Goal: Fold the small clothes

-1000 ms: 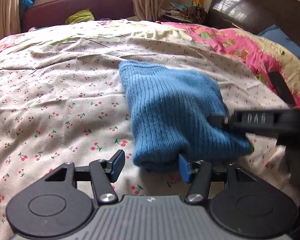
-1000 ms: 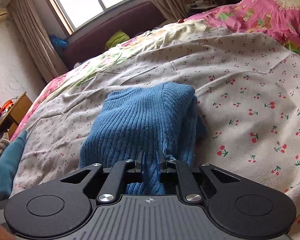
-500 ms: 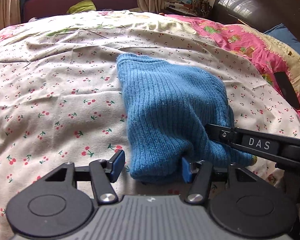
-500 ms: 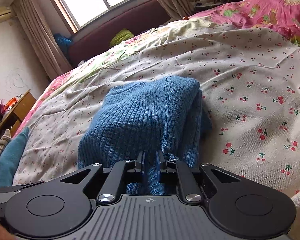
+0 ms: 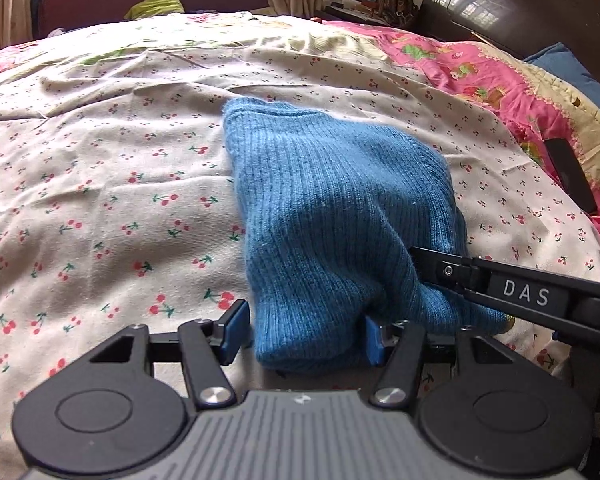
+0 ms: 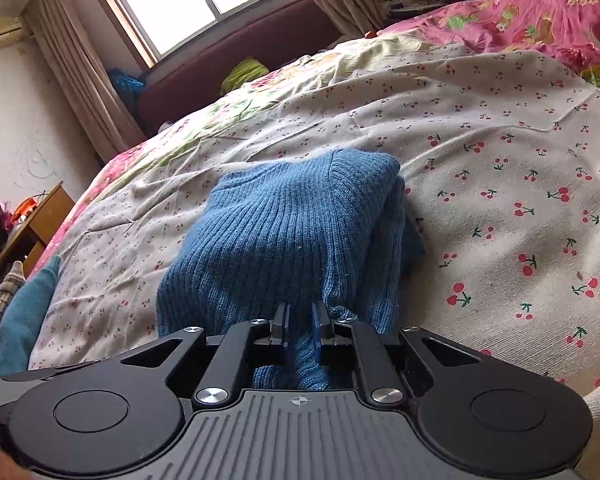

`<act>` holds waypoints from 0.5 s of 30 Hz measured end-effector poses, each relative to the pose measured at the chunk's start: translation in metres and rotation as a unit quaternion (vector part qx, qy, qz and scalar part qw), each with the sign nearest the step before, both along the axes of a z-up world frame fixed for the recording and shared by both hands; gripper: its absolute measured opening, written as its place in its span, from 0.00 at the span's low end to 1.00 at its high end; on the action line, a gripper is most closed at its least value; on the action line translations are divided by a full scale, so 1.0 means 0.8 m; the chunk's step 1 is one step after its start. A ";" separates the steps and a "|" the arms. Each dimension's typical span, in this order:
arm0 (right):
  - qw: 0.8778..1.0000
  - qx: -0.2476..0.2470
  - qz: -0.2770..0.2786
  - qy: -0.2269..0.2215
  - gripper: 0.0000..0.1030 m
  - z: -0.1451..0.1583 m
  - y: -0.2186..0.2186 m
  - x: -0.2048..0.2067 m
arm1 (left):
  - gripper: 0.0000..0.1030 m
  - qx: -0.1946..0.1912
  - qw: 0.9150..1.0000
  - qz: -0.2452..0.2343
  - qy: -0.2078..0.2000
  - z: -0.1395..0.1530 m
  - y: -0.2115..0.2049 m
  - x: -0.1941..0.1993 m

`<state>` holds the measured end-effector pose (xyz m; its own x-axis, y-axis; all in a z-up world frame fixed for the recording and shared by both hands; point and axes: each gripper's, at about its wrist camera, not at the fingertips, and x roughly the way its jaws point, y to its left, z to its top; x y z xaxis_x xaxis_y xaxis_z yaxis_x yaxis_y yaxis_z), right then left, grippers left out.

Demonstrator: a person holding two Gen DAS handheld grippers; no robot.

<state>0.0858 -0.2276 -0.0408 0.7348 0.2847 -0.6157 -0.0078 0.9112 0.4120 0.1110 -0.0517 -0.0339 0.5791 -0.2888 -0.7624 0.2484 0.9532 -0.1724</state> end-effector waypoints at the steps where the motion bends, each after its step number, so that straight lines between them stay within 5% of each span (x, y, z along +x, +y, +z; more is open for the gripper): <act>1: 1.000 0.003 -0.001 -0.001 0.12 -0.001 -0.001 0.001 | 0.66 0.001 1.000 -0.002 0.002 0.000 -0.001 0.002; 10: 1.000 -0.001 -0.023 0.011 0.07 -0.002 -0.002 0.001 | 0.69 0.024 0.999 -0.020 0.009 -0.003 -0.004 -0.001; 15: 0.997 -0.075 -0.011 0.002 0.09 0.005 0.025 -0.009 | 0.69 0.030 0.999 -0.021 0.014 0.006 0.000 -0.015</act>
<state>0.0785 -0.2075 -0.0365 0.7374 0.1737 -0.6527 0.0134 0.9624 0.2713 0.0994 -0.0520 -0.0288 0.5450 -0.2663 -0.7950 0.2840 0.9508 -0.1238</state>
